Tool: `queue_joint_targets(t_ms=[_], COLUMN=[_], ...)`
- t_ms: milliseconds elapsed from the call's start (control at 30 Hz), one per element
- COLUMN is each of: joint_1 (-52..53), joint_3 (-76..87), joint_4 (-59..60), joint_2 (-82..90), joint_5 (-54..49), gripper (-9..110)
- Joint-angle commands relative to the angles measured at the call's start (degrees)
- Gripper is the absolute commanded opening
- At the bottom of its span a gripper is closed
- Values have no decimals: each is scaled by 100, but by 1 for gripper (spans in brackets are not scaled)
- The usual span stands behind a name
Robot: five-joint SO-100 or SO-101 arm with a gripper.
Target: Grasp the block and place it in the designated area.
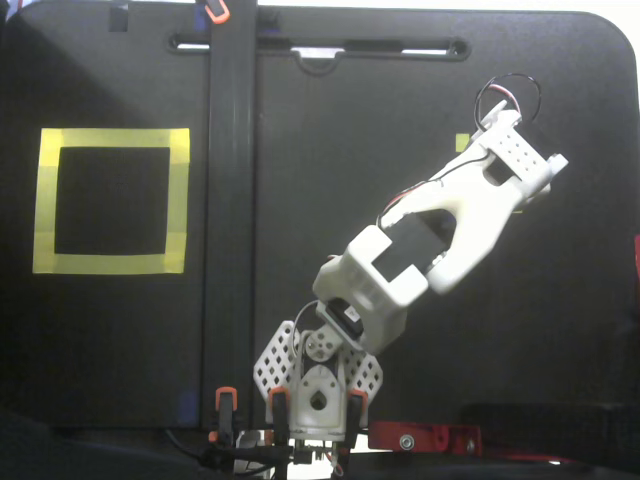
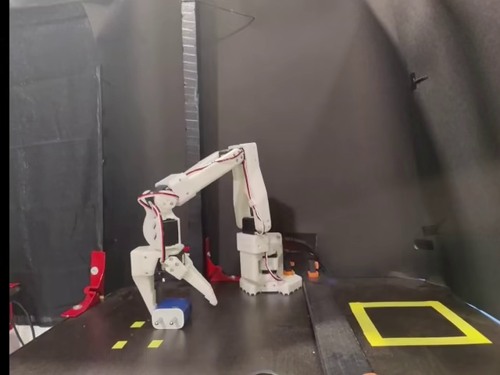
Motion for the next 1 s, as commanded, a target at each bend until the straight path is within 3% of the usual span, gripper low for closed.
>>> queue_joint_targets(t_ms=[0, 300, 633, 967], joint_1=[35, 79, 97, 97], joint_3=[0, 0, 26, 62], joint_4=[-105, -158, -167, -167], joint_2=[-9, -18, -26, -18], joint_5=[-53, -62, -62, -62], gripper=[45, 42, 20, 19])
